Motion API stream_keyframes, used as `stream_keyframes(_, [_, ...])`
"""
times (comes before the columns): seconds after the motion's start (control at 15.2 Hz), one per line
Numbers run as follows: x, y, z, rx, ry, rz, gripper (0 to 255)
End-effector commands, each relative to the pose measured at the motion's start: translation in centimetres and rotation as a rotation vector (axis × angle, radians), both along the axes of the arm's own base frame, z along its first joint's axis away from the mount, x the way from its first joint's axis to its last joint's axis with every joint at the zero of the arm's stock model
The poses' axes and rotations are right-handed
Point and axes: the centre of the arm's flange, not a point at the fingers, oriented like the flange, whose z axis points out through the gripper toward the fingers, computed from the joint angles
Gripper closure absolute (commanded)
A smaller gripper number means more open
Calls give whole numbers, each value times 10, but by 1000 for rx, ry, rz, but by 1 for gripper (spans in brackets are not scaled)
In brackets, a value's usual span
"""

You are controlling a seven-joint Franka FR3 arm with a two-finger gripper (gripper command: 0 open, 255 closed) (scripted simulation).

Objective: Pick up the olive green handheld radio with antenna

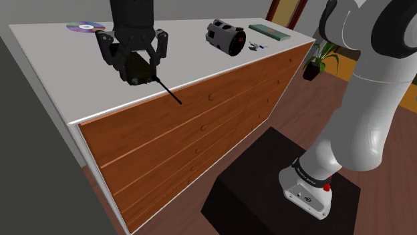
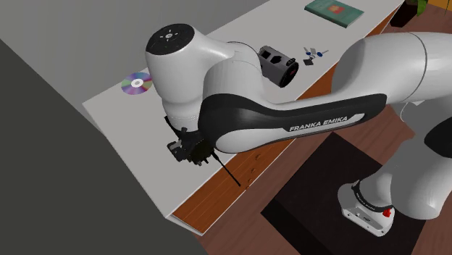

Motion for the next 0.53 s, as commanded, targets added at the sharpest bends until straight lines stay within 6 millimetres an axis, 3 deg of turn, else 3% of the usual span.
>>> stream_keyframes(0.0, [0, 1, -1, -3, 2, 0, 255])
stream_keyframes(0.46, [0, 1, 36, -2, 2, 0, 255])
